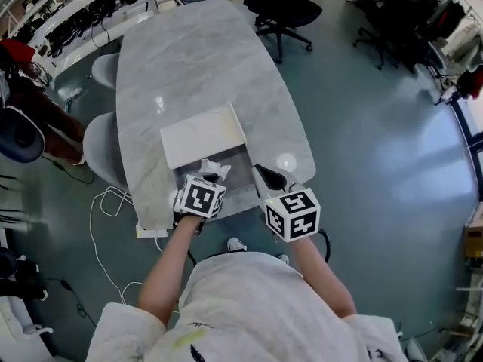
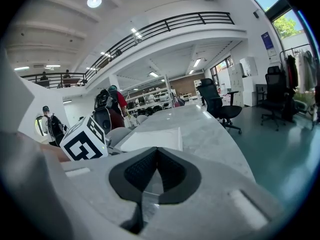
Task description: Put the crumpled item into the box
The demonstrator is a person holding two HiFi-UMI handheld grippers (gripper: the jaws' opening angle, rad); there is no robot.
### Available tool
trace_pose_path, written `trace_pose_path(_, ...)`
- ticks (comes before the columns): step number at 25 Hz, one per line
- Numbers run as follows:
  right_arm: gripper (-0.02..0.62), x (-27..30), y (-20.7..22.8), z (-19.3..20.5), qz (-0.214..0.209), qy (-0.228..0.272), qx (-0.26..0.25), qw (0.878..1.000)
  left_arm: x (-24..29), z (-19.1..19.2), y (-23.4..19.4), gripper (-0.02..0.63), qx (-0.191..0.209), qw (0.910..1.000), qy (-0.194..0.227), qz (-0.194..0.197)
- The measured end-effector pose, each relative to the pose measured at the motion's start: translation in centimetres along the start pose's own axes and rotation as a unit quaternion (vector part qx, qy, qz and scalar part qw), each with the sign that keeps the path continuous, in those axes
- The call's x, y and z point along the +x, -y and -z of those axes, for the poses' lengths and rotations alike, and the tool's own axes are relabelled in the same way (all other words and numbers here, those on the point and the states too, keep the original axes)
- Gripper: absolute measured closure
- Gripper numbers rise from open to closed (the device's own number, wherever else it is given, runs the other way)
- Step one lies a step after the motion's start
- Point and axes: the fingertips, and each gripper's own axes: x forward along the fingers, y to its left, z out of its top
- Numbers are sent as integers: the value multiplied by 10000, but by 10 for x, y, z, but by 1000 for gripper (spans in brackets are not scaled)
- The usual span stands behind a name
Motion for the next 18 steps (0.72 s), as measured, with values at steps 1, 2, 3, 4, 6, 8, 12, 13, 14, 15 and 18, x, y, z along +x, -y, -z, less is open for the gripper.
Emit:
trace_pose_path(1,591,0,1,0,11,4,4,10000,1,1,0,581,11,10000,-18,10)
trace_pose_path(2,591,-1,2,1,20,4,7,10000,2,1,1,581,19,10000,-29,18)
trace_pose_path(3,591,-1,3,1,25,2,10,10000,3,1,2,581,26,10000,-36,25)
trace_pose_path(4,591,-2,3,1,27,-2,13,10000,3,1,3,581,30,10000,-41,29)
trace_pose_path(6,591,-2,2,1,18,-11,14,10000,0,1,4,581,31,10000,-51,18)
trace_pose_path(8,591,-2,0,1,-3,-18,9,10000,-1,2,2,581,20,10000,-58,-2)
trace_pose_path(12,591,-2,-3,3,-54,-31,-13,10000,-5,1,0,581,-22,10000,9,-81)
trace_pose_path(13,591,-2,-4,3,-64,-33,-18,10000,-7,1,0,580,-41,9999,28,-104)
trace_pose_path(14,591,-3,-4,3,-73,-35,-21,10000,-9,1,-1,580,-72,9999,41,-123)
trace_pose_path(15,591,-3,-4,3,-85,-37,-25,10000,-10,2,-1,580,-110,9998,59,-142)
trace_pose_path(18,591,-7,-3,2,-141,-32,-56,9999,-14,1,2,580,-207,9995,156,-201)
